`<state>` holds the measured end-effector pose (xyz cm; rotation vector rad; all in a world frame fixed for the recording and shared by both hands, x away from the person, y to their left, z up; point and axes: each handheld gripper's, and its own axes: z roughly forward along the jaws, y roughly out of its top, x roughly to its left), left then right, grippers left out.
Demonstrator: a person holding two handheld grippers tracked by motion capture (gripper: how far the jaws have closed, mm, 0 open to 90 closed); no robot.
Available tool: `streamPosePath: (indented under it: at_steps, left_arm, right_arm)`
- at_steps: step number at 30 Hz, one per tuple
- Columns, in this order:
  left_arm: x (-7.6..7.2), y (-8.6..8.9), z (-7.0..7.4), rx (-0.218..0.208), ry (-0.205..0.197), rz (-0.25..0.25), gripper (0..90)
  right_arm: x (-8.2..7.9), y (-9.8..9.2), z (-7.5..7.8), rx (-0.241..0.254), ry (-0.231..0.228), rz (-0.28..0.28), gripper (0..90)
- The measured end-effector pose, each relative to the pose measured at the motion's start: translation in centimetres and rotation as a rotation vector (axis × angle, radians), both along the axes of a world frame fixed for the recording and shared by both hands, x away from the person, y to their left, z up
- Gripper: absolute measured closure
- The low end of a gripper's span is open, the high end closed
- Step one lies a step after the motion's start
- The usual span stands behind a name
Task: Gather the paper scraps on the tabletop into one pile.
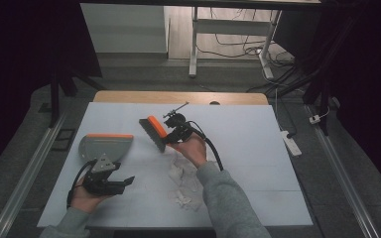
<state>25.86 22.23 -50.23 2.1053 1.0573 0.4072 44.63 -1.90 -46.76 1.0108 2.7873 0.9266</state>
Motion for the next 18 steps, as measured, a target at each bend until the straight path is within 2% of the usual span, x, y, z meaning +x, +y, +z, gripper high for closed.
streamPosePath:
  at_steps: [1, 6, 10, 12, 14, 15, 18]
  left_arm:
    - [0.0, 0.0, 0.0, -0.001, 0.000, 0.001, 27.9]
    - [0.0, 0.0, -0.1, 0.005, 0.004, -0.001, 27.9]
    - [0.0, -0.2, -0.1, 0.011, 0.006, -0.004, 28.0]
    - [0.0, -0.3, -0.2, 0.015, 0.006, -0.008, 27.9]
    - [0.0, -0.3, -0.2, 0.017, 0.007, -0.008, 27.9]
    - [0.0, -0.3, -0.2, 0.017, 0.007, -0.008, 27.9]
    - [0.0, -0.2, -0.2, 0.015, 0.007, -0.006, 27.9]
  right_arm:
    - [0.0, -0.4, -0.1, -0.021, -0.008, -0.014, 70.4]
    - [0.1, -3.4, -0.2, -0.024, 0.013, -0.076, 70.4]
    - [-0.5, -5.7, 0.4, -0.047, 0.004, -0.092, 70.4]
    - [-0.9, -6.4, 1.0, -0.035, -0.006, -0.087, 70.3]
    - [-1.4, -6.9, 2.0, -0.003, -0.020, -0.080, 70.4]
    - [-1.7, -7.0, 2.7, 0.017, -0.031, -0.073, 70.4]
    - [-2.4, -7.0, 3.9, 0.033, -0.062, -0.044, 70.3]
